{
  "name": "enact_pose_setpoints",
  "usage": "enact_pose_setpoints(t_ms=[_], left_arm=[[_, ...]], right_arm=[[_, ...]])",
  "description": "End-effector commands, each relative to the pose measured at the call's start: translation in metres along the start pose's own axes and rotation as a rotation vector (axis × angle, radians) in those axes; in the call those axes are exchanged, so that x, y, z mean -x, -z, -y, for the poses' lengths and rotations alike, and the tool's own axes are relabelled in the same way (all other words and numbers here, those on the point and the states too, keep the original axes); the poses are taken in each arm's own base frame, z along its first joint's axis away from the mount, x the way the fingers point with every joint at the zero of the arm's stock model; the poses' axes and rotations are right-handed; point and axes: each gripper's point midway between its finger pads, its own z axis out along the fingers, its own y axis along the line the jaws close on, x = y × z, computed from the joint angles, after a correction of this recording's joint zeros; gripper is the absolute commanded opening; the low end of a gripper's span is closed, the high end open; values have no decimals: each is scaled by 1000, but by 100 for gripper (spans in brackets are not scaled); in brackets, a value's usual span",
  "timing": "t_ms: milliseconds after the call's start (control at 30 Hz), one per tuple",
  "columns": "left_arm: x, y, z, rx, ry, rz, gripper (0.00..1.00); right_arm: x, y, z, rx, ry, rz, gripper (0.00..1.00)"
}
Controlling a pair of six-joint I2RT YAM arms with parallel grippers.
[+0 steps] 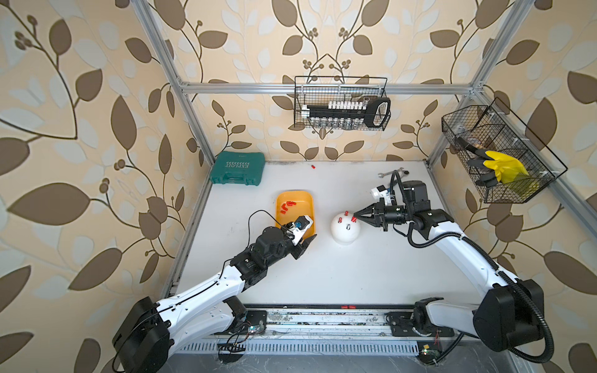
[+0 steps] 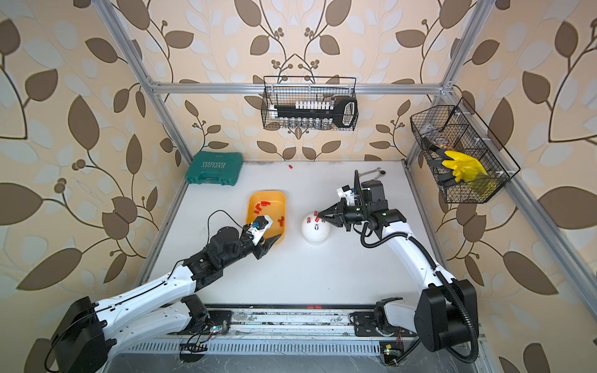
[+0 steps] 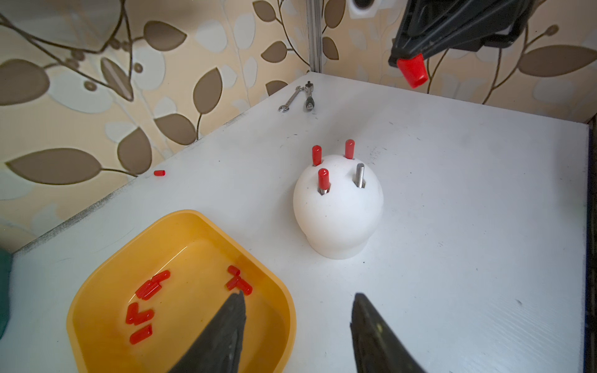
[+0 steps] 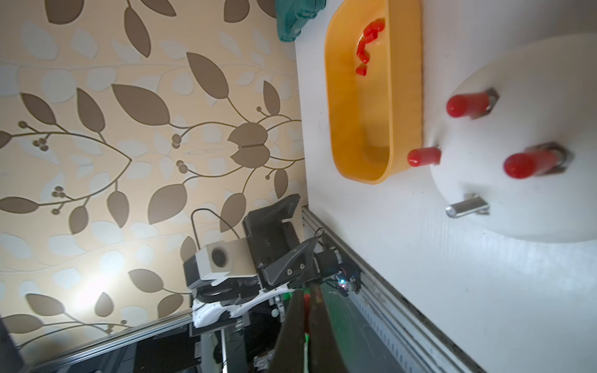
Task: Cover the protruding screws with screw protection sleeves
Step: Attach the screw protection sleeve to the screw.
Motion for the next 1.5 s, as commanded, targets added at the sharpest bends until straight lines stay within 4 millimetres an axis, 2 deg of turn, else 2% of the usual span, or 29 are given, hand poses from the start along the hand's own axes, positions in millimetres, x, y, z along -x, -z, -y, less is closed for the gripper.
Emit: enact_pose_setpoints(t_ms=[0,233,333,633,867,1067,1300,1467], left_arm=[[1,3,-1,19,-10,36,55],[-8,2,6,-19,4,28,66],[-4,2,9,-34,25,40,71],[-1,-1,12,-57,50,40,72],[2,-1,12,-59,52,38,72],[2,-3,14,-71,57,34,73],[1,-5,14,-77,61,28,73],[2,-5,14,-75,59,29,73]], right_arm=[[11,6,21,-113,165,120,0],[21,10,37,-216,317,231,0],[20,1,43,-218,326,200,0],[14,-27,57,-248,375,140,0],[18,-29,66,-276,401,164,0],[20,-30,62,-252,397,172,0],[16,-38,72,-258,387,146,0],[12,-42,70,-256,398,127,0]])
